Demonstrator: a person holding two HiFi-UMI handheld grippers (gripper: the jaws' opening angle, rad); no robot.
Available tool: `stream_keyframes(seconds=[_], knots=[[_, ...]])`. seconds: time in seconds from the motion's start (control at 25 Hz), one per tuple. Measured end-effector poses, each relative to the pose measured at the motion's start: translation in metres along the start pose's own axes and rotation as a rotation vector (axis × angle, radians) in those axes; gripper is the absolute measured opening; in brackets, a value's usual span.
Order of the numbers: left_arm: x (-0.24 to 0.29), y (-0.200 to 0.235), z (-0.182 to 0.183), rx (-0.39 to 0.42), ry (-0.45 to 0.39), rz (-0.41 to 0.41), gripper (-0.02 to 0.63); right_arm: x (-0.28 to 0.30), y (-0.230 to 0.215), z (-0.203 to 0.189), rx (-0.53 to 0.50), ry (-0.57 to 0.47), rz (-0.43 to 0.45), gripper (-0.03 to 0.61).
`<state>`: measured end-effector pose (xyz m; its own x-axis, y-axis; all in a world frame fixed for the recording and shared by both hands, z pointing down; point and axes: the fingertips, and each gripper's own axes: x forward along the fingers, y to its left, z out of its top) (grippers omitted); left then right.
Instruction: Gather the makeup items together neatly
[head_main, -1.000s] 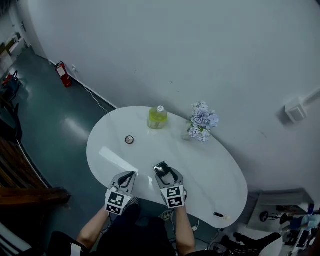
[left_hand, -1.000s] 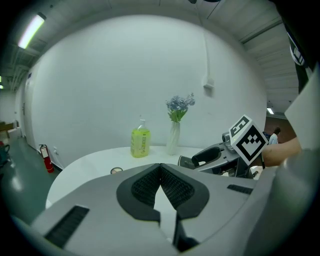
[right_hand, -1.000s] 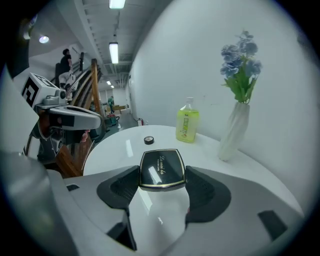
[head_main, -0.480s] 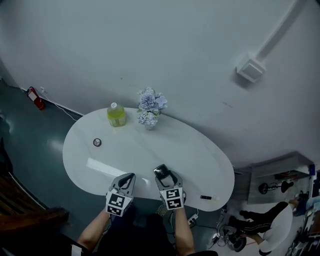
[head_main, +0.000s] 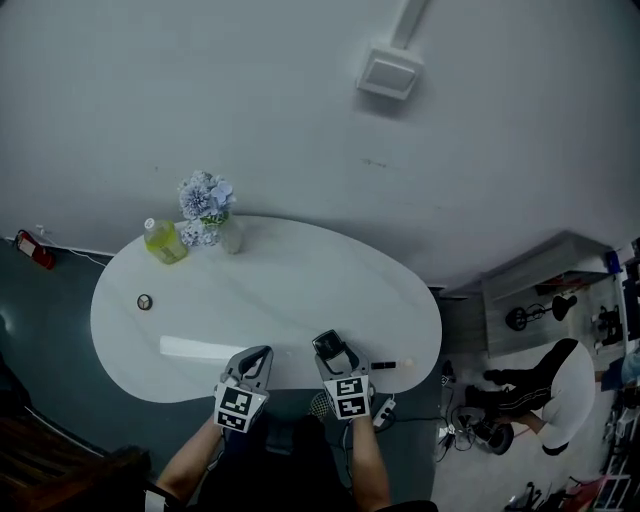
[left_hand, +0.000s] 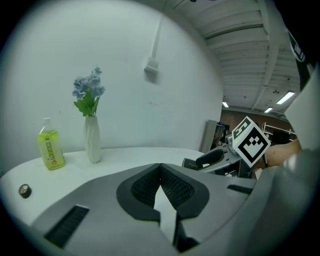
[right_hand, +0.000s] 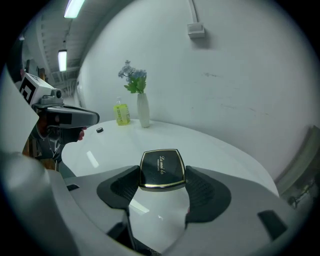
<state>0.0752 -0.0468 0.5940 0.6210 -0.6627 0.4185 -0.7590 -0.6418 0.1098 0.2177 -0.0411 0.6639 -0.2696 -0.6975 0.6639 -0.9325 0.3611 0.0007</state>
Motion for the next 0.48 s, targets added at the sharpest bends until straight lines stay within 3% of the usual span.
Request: stream_keyframes(seconds=[0.48], knots=[[0.052, -0.058, -0.006, 0.072, 0.057, -0.148, 0.017, -0.024, -0.054, -0.057, 0.151, 0.018, -0.114, 0.293]])
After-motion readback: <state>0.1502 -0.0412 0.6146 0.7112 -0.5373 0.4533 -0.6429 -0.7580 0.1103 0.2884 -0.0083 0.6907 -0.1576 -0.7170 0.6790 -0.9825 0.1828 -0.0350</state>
